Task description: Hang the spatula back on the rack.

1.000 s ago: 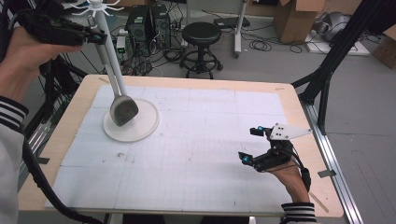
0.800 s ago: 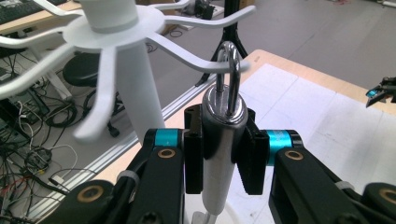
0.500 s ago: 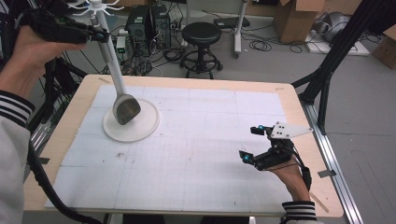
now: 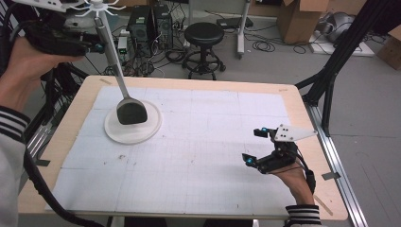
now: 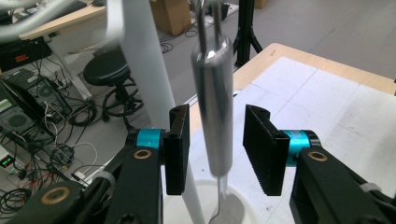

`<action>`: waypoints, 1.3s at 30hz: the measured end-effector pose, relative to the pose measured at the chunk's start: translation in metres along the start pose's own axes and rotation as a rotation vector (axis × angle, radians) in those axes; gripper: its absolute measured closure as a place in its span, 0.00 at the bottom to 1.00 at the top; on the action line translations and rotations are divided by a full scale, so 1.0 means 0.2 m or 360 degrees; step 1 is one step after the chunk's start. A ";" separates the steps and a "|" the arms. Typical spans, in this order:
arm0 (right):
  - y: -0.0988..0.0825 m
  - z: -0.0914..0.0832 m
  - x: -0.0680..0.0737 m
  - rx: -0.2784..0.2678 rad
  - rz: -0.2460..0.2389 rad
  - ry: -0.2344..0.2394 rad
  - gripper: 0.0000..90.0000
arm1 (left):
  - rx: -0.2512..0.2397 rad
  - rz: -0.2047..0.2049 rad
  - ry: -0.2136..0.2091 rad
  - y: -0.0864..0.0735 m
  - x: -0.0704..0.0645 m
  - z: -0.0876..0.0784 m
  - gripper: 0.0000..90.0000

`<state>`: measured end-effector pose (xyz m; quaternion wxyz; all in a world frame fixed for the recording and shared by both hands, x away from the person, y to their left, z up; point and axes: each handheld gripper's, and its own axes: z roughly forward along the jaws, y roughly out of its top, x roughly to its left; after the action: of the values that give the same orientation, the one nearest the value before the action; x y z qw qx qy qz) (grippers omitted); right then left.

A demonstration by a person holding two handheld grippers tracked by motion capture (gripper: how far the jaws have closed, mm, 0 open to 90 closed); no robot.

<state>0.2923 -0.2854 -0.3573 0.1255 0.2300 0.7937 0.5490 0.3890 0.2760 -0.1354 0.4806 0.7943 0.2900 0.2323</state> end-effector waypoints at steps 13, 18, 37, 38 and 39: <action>-0.03 -0.03 0.03 -0.0006 -0.0024 -0.0037 0.00 | -0.0029 0.0063 -0.0001 -0.32 -0.18 -0.08 0.40; -0.03 -0.04 0.02 -0.0014 -0.0027 -0.0066 0.00 | -0.0101 0.0056 -0.0014 -0.47 -0.29 -0.09 0.21; -0.05 -0.07 0.05 -0.0040 -0.0016 -0.0135 0.00 | -0.0199 0.0044 -0.0218 -0.91 -0.51 0.02 0.02; -0.05 -0.07 0.04 -0.0042 -0.0008 -0.0139 0.00 | -0.0201 0.0038 -0.0224 -0.93 -0.51 0.03 0.02; -0.05 -0.07 0.04 -0.0044 0.0000 -0.0136 0.00 | -0.0207 0.0023 -0.0217 -0.95 -0.52 0.04 0.02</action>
<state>0.2759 -0.2963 -0.3610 0.1624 0.2514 0.7799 0.5497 0.2733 0.2705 -0.3190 0.5480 0.7775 0.2353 0.1994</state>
